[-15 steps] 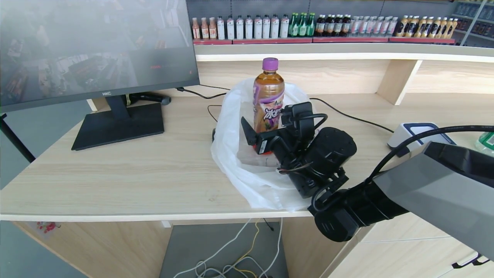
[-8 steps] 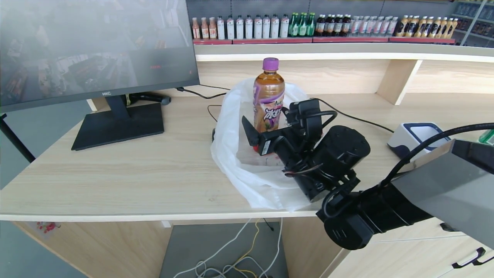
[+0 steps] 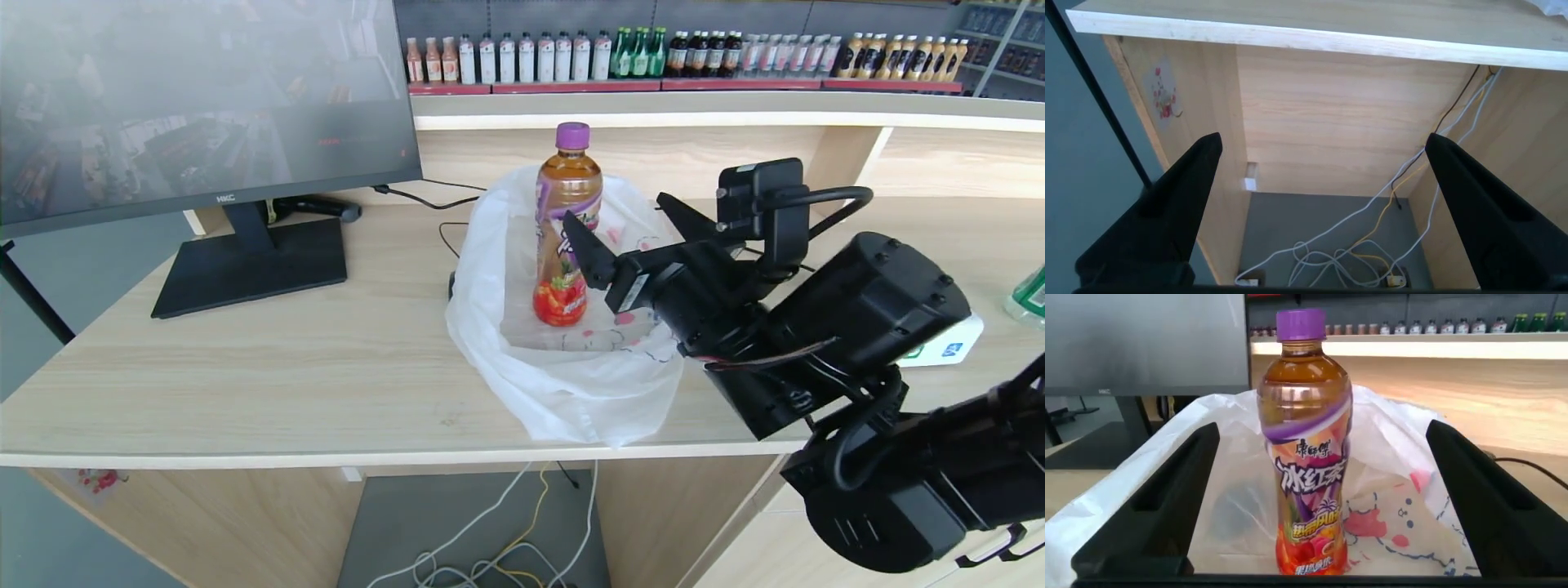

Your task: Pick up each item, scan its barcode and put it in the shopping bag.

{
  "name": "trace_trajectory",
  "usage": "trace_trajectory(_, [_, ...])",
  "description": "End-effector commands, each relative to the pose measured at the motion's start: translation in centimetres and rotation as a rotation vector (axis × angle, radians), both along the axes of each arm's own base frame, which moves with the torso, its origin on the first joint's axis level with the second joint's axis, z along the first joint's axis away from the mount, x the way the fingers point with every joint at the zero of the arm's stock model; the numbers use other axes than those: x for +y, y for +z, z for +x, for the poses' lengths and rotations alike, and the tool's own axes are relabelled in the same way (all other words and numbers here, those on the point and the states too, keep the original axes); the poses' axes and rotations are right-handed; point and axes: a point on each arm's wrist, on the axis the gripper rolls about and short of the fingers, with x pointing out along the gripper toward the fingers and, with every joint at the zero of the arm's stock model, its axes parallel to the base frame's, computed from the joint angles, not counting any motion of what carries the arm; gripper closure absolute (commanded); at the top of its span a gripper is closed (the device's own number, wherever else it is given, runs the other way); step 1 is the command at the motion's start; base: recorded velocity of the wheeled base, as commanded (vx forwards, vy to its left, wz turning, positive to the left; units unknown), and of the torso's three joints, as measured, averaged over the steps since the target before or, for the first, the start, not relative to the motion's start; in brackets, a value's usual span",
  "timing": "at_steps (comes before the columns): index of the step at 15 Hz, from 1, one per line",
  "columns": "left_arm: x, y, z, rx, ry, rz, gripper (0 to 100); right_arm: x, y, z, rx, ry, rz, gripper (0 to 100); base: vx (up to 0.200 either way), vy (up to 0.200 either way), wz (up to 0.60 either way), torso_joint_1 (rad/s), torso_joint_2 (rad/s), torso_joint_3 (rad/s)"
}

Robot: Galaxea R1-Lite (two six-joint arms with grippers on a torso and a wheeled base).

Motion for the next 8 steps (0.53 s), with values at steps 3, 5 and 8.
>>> trace_trajectory(3, [0.0,0.0,0.0,0.0,0.001,-0.001,0,-5.6,2.0,-4.5,-0.011,-0.049,0.015,0,0.0,0.0,0.0,0.0,0.0,0.0])
trace_trajectory(5, [0.0,0.0,0.0,0.0,0.001,-0.001,0,-7.3,2.5,-6.6,0.005,-0.029,0.062,0,-0.2,0.0,0.0,0.002,0.0,0.002])
trace_trajectory(8, [0.0,0.0,0.0,0.0,-0.001,-0.001,0,-9.9,2.2,-8.0,0.012,-0.107,0.069,0,-0.2,0.0,0.0,0.006,0.01,0.007])
